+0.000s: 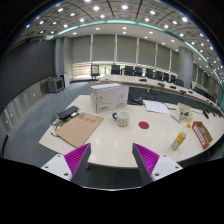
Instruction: Pour water
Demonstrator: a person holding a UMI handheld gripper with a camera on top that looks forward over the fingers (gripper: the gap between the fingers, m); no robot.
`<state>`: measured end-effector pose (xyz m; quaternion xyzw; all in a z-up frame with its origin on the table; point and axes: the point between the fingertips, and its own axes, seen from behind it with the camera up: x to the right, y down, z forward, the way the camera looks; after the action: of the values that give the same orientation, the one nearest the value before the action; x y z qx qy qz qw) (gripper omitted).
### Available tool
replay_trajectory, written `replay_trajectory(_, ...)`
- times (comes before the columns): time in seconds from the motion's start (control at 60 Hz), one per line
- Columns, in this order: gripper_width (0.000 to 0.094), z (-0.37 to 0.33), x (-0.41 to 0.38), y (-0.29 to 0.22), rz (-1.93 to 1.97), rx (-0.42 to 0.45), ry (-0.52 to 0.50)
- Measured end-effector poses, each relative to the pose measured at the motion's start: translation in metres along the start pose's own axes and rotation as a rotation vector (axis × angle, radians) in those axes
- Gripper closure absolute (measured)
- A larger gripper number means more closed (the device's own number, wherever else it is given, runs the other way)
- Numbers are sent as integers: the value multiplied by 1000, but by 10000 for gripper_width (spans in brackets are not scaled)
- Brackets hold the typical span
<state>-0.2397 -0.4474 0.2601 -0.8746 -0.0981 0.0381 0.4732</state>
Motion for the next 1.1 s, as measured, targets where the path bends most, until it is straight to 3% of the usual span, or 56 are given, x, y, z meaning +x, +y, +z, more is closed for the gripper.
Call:
replay_trajectory(0.15,78,11,52,13,50,-3,83)
replay_trajectory(0.383,73,46,237,78,111,-21,219)
replay_trajectory(0.533,77,87,343,99,110,22,280)
replay_trajectory(0.933,89,233,458,83,116,133,216)
replay_trajectory(1.0,159,248,459,85,117,138,211)
replay_trajectory(1.1,383,264,466,85,112,158,214)
